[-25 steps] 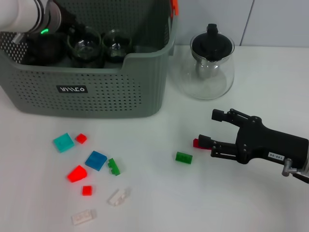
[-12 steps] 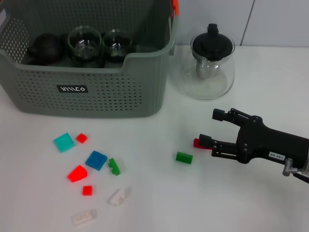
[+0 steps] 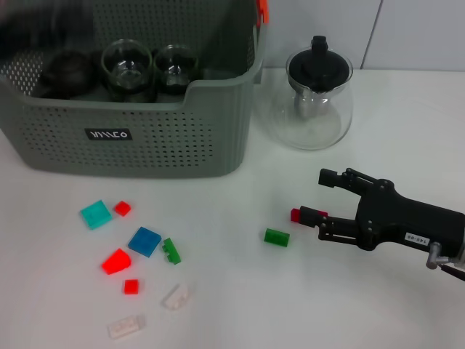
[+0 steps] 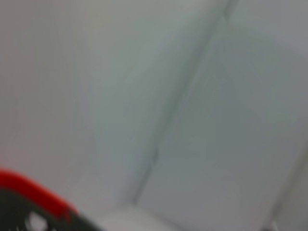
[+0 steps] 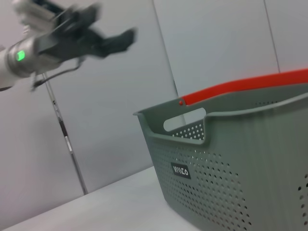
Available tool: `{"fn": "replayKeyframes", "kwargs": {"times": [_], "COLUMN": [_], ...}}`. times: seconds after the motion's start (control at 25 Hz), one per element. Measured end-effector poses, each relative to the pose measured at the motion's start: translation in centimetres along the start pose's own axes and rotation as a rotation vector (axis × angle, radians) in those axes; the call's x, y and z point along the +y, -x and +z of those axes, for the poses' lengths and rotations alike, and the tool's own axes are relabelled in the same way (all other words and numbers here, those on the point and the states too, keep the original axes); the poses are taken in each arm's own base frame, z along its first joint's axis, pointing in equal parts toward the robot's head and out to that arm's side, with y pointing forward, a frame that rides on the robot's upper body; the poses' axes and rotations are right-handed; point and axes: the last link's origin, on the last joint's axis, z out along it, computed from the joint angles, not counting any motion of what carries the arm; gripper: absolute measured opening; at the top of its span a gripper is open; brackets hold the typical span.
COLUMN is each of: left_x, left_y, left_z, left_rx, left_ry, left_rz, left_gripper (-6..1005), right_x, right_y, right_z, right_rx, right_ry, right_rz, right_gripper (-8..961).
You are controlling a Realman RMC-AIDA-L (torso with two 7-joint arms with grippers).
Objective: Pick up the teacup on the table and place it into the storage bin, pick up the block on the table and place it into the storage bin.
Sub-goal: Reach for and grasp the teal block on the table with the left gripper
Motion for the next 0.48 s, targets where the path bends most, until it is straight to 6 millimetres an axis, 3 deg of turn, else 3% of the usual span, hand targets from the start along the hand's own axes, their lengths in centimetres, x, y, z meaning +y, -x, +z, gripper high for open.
{"fn": "replayKeyframes", "kwargs": {"times": [0.08, 0.12, 0.24, 0.48], "left_x": [0.6, 1.2, 1.4, 1.7], "left_y": [0.8, 2.7, 5.3, 9.1], "left_z": [-0.6, -1.1, -1.2, -0.1], "left_rx": [-0.053, -0.169, -0.306, -0.613], "left_ry": [0.010, -0.007, -0.024, -0.040], "left_rz": [0.027, 0.095, 0.111, 0.078], "left_gripper": [798, 799, 799, 797], "right_x": [0.0, 0.0, 0.0, -0.1], "right_y": [0.0, 0.0, -0.1, -0.2], "right_z": [0.0, 0.0, -0.1, -0.3], "right_rx": [0.003, 0.004, 0.009, 0.017], "right_ry": [0.002, 0.003, 0.005, -0.004], "right_rz": [0.006, 0.006, 0.008, 0.035], "right_gripper": [945, 945, 945, 945]}}
